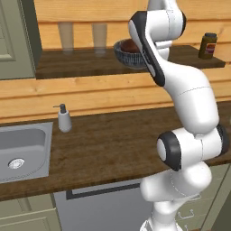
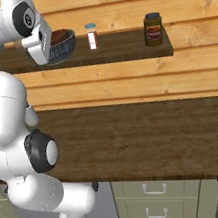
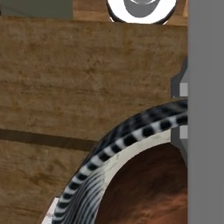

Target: Pick up the bowls on the counter and stack them on top of one another in the open cabinet. Place the smaller bowl on top of the larger bowl.

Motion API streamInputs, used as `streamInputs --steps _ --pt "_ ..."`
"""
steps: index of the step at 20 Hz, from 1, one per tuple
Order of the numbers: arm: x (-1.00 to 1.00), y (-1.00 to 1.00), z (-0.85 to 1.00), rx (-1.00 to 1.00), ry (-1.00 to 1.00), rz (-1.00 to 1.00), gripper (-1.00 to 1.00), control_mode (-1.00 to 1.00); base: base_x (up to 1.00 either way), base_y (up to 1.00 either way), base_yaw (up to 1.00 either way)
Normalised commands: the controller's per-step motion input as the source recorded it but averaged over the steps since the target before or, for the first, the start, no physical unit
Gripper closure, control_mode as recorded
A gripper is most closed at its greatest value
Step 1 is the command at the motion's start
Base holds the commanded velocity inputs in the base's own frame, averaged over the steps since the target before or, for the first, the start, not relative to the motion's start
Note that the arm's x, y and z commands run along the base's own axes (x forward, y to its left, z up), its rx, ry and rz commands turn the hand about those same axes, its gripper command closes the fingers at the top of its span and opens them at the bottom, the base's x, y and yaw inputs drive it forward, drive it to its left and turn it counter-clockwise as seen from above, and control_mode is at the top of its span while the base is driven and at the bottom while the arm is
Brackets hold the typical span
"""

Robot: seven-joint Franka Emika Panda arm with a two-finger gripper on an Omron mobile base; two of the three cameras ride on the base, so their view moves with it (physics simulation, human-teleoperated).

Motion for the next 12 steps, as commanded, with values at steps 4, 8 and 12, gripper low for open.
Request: streamInputs --steps 4,8,12 --pt "0.62 0.02 0.00 0.02 -0.02 -0.06 1.00 -1.00 0.00 0.00 0.00" --pt "0.48 0.00 0.00 0.03 -0.03 -0.05 1.00 -1.00 0.00 0.00 0.00" --pt "0.46 0.01 -0.02 0.02 -0.01 -0.03 1.00 -1.00 0.00 0.00 0.00"
